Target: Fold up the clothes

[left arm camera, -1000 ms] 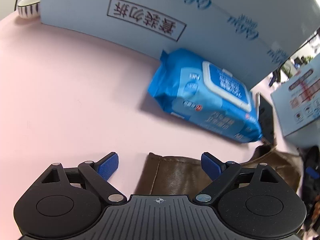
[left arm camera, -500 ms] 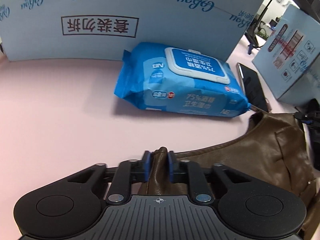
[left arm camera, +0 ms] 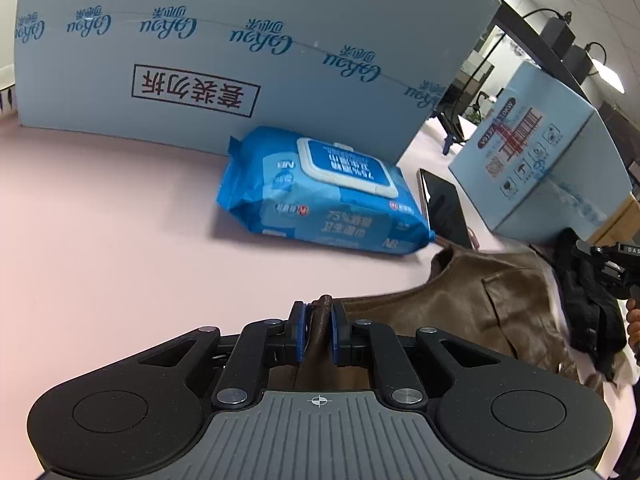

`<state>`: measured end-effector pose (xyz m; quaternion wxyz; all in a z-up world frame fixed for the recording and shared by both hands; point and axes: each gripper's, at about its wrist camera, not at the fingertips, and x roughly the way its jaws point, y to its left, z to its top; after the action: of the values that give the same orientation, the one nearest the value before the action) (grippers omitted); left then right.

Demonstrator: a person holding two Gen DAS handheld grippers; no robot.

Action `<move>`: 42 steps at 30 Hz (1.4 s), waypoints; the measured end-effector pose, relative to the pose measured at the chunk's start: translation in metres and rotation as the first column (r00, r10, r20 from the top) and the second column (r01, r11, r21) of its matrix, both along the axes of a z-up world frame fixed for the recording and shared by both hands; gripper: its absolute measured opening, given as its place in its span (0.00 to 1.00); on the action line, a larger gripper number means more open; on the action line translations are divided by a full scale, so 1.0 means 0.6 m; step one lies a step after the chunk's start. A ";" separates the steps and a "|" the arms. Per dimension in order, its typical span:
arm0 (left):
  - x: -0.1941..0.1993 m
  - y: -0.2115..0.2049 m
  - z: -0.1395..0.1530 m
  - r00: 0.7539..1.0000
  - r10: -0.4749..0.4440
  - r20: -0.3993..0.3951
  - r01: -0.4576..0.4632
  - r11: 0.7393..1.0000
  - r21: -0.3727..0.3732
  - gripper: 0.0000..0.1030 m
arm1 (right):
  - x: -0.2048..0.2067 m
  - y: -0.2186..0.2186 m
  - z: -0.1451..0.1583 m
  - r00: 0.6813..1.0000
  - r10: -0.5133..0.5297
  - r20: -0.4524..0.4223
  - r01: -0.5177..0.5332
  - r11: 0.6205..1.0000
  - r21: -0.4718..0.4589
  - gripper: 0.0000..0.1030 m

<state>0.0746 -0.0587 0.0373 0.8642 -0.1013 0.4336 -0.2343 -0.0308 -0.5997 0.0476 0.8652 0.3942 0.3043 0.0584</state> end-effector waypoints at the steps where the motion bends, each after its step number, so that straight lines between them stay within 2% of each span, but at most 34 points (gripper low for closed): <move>1: 0.002 0.001 -0.003 1.000 0.007 -0.011 -0.007 1.000 0.009 0.11 | -0.002 0.001 0.003 1.000 -0.016 -0.022 0.015 0.999 -0.045 0.10; 3: 0.010 0.000 -0.010 0.999 0.019 -0.028 -0.019 1.000 0.015 0.11 | 0.009 0.002 0.005 0.996 -0.056 -0.075 0.046 0.990 -0.134 0.36; 4: 0.014 -0.001 -0.014 0.999 0.021 -0.034 -0.020 1.000 0.020 0.11 | 0.016 0.002 0.006 0.992 -0.078 -0.102 0.059 0.982 -0.177 0.61; 5: 0.016 -0.003 -0.015 0.999 0.018 -0.036 -0.017 1.000 0.026 0.11 | 0.028 0.004 0.005 0.989 -0.088 -0.122 0.062 0.977 -0.205 0.70; 7: 0.018 -0.005 -0.019 0.999 0.016 -0.042 -0.015 0.999 0.034 0.11 | 0.057 0.013 0.001 0.987 -0.065 -0.145 0.031 0.974 -0.223 0.71; 9: 0.022 -0.005 -0.024 0.998 0.020 -0.053 -0.018 0.999 0.039 0.11 | 0.093 0.032 -0.006 0.983 -0.017 -0.185 -0.032 0.965 -0.260 0.78; 10: 0.023 -0.004 -0.027 0.998 0.024 -0.060 -0.022 0.999 0.041 0.11 | 0.111 0.043 -0.011 0.978 0.006 -0.209 -0.067 0.955 -0.289 0.81; 12: 0.025 -0.003 -0.030 0.997 0.027 -0.067 -0.024 0.999 0.041 0.11 | 0.149 0.073 -0.024 0.960 0.053 -0.274 -0.159 0.912 -0.378 0.81; 13: 0.026 -0.004 -0.031 0.997 0.026 -0.069 -0.023 0.999 0.044 0.11 | 0.160 0.084 -0.028 0.954 0.067 -0.292 -0.188 0.893 -0.410 0.79; 15: 0.028 -0.005 -0.034 0.997 0.025 -0.073 -0.022 0.999 0.048 0.11 | 0.170 0.099 -0.031 0.953 0.098 -0.288 -0.222 0.871 -0.438 0.58; 16: 0.029 -0.005 -0.036 0.997 0.026 -0.076 -0.022 0.999 0.049 0.11 | 0.173 0.104 -0.031 0.954 0.118 -0.277 -0.236 0.864 -0.445 0.31; 18: 0.031 -0.006 -0.041 0.996 0.026 -0.083 -0.022 0.998 0.053 0.11 | 0.176 0.107 -0.034 0.954 0.130 -0.271 -0.246 0.855 -0.457 0.24; 20: 0.031 -0.006 -0.043 0.996 0.026 -0.084 -0.022 0.998 0.053 0.11 | 0.172 0.102 -0.037 0.956 0.135 -0.260 -0.241 0.866 -0.437 0.07; 24: 0.028 0.002 -0.040 0.997 0.028 -0.076 -0.026 0.999 0.026 0.11 | 0.139 0.060 -0.029 0.975 0.125 -0.185 -0.178 0.935 -0.306 0.04; 28: 0.020 0.009 -0.027 0.998 0.026 -0.060 -0.026 1.000 0.001 0.11 | 0.110 0.039 -0.015 0.987 0.113 -0.116 -0.134 0.970 -0.200 0.04; 36: -0.024 0.030 0.008 1.000 0.012 -0.013 -0.013 0.999 -0.051 0.11 | 0.036 0.036 0.034 0.988 0.154 -0.031 -0.157 0.978 -0.134 0.03; 42: -0.079 0.052 0.031 1.000 0.002 -0.001 -0.002 0.997 -0.073 0.11 | -0.051 0.041 0.074 0.980 0.197 -0.036 -0.200 0.969 -0.146 0.01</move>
<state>0.0270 -0.0274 0.0561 0.8600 -0.1332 0.4249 -0.2493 -0.0612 -0.5753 0.0921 0.8787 0.2968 0.3549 0.1174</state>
